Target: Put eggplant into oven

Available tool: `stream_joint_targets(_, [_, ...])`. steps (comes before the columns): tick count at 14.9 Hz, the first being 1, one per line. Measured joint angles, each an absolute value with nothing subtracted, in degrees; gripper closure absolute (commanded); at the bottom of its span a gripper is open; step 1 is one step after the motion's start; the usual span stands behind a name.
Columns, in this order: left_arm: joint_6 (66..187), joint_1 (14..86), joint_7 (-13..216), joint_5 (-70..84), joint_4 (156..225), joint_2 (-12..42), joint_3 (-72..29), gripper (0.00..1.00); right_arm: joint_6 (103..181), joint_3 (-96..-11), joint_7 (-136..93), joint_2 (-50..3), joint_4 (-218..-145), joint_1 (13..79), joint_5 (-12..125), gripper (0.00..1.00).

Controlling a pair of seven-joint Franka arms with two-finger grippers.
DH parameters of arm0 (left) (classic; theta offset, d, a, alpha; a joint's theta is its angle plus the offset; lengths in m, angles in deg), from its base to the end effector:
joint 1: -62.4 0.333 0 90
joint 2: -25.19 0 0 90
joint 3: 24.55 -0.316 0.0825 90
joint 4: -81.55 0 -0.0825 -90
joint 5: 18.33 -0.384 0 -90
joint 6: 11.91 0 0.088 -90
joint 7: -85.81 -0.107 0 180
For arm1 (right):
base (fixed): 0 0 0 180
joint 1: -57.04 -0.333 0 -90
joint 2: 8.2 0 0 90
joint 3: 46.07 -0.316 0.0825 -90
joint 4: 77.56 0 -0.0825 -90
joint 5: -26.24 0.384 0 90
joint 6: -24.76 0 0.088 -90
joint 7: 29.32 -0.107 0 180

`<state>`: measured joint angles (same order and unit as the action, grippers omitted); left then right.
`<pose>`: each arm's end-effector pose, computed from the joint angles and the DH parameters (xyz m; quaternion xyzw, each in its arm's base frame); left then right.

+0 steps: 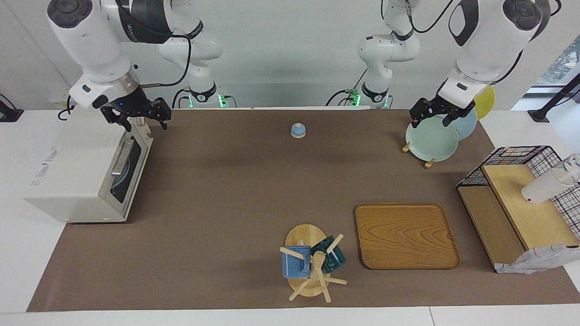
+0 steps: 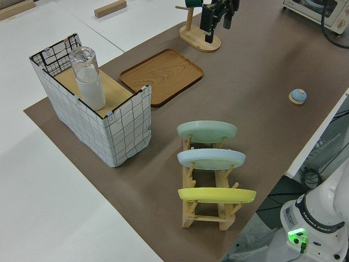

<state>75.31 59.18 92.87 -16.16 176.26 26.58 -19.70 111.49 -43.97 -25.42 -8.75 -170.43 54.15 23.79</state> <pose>0.5331 -0.0804 0.5953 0.9984 -0.0086 -0.0551 0.0107 0.5487 0.0029 0.5912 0.9972 0.0409 -0.0589 0.0200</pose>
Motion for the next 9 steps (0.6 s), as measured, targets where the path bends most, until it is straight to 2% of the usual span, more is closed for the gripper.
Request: stream_joint_targets(9, [75.31,59.18,92.87,-16.16,176.26,26.58,-19.70,0.00,111.83,-43.05,-25.88,-8.66,-168.03,54.18,26.42,0.00])
